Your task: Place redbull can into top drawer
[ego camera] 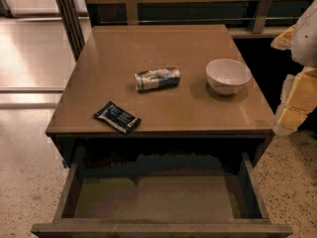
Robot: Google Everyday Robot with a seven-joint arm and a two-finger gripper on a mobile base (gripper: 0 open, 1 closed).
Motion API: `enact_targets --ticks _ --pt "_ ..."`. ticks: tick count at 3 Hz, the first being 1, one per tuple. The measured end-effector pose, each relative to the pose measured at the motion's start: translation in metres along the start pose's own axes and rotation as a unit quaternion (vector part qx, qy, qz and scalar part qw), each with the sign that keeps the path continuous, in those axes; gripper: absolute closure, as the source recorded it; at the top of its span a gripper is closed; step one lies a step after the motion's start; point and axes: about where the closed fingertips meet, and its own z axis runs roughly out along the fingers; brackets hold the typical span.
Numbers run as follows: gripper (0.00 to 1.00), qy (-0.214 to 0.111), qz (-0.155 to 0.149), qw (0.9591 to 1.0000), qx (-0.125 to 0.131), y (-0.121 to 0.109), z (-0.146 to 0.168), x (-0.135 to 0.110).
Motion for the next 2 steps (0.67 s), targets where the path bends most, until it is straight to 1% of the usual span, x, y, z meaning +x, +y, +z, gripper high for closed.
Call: enact_targets --ticks 1,2 --pt "0.00 0.000 0.000 1.0000 0.000 0.000 0.000 0.000" --pt "0.00 -0.009 -0.041 0.9991 -0.010 -0.018 0.000 -0.004"
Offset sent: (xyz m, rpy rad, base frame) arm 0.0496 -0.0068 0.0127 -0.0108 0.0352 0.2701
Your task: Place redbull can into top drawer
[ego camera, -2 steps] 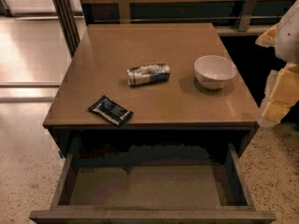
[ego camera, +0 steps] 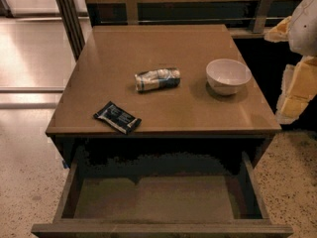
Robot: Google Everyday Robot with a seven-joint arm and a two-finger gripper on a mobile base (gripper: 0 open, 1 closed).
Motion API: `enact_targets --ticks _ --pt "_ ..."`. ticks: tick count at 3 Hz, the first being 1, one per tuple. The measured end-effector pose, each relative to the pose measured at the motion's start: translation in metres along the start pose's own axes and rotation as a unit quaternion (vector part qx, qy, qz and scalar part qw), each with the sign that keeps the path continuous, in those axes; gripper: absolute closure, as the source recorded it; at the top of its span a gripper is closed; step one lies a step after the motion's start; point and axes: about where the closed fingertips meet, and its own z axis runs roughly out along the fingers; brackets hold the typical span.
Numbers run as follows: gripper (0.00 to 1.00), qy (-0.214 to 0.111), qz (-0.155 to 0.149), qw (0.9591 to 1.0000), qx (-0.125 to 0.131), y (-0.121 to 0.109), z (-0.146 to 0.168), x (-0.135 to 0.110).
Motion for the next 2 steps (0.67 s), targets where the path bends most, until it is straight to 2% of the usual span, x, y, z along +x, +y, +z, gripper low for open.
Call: enact_targets --ticks 1,2 --pt "0.00 -0.035 -0.068 0.9964 -0.038 -0.034 0.014 0.000" --pt "0.00 -0.072 -0.124 0.9890 -0.036 -0.078 0.024 -0.009"
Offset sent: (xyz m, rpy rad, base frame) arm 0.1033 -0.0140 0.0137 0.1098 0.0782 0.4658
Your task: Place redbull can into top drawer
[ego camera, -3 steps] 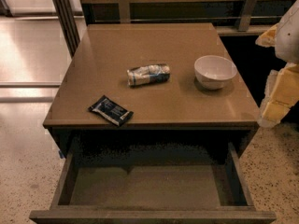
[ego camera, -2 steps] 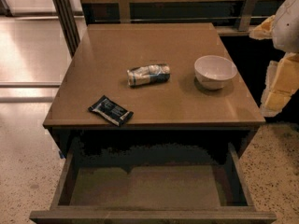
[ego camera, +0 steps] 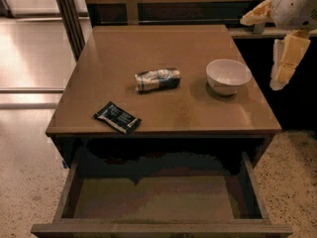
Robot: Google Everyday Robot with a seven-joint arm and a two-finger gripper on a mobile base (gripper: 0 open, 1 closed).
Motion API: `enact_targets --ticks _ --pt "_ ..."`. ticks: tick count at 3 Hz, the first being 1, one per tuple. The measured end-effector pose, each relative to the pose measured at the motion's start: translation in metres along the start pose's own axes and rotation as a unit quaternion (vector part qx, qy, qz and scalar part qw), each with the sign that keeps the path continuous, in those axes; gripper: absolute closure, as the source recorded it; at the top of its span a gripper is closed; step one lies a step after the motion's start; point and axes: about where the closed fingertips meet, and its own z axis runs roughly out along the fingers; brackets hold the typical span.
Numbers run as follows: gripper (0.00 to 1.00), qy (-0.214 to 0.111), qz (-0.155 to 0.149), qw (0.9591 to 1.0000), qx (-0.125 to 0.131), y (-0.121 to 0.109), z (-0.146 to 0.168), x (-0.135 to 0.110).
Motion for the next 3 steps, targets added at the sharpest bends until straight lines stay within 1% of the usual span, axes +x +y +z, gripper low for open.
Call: enact_targets --ticks 1,2,3 --pt "0.00 -0.007 -0.010 0.9990 0.043 -0.024 -0.015 -0.002" --pt "0.00 -0.012 -0.012 0.9987 0.047 -0.029 -0.004 -0.001" --pt "0.00 -0.042 -0.042 0.9980 0.023 -0.051 0.028 -0.008"
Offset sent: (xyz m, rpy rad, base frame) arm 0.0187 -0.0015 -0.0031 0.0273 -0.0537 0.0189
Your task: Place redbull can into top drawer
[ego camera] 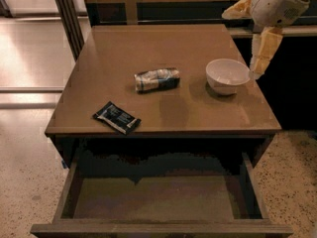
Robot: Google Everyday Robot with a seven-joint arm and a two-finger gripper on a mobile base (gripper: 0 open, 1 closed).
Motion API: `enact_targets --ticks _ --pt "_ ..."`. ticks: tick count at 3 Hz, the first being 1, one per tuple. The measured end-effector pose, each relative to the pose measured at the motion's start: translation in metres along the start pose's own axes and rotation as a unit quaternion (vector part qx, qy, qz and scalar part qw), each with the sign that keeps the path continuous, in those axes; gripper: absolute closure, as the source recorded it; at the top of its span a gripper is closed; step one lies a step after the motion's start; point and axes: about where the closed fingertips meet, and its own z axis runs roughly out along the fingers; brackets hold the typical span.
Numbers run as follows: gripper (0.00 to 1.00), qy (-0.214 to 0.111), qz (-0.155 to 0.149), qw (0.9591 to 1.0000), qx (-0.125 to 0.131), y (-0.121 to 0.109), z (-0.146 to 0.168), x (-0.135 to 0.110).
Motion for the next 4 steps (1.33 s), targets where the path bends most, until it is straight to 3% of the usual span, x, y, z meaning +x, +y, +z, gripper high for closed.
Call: enact_targets --ticks 1,2,4 --pt "0.00 -0.045 -0.038 0.9980 -0.023 -0.037 0.047 -0.014" --pt "0.00 -0.080 -0.066 0.9942 -0.028 -0.069 0.085 -0.032" --pt "0.00 -0.164 -0.072 0.9829 -0.042 -0.097 0.143 -0.066"
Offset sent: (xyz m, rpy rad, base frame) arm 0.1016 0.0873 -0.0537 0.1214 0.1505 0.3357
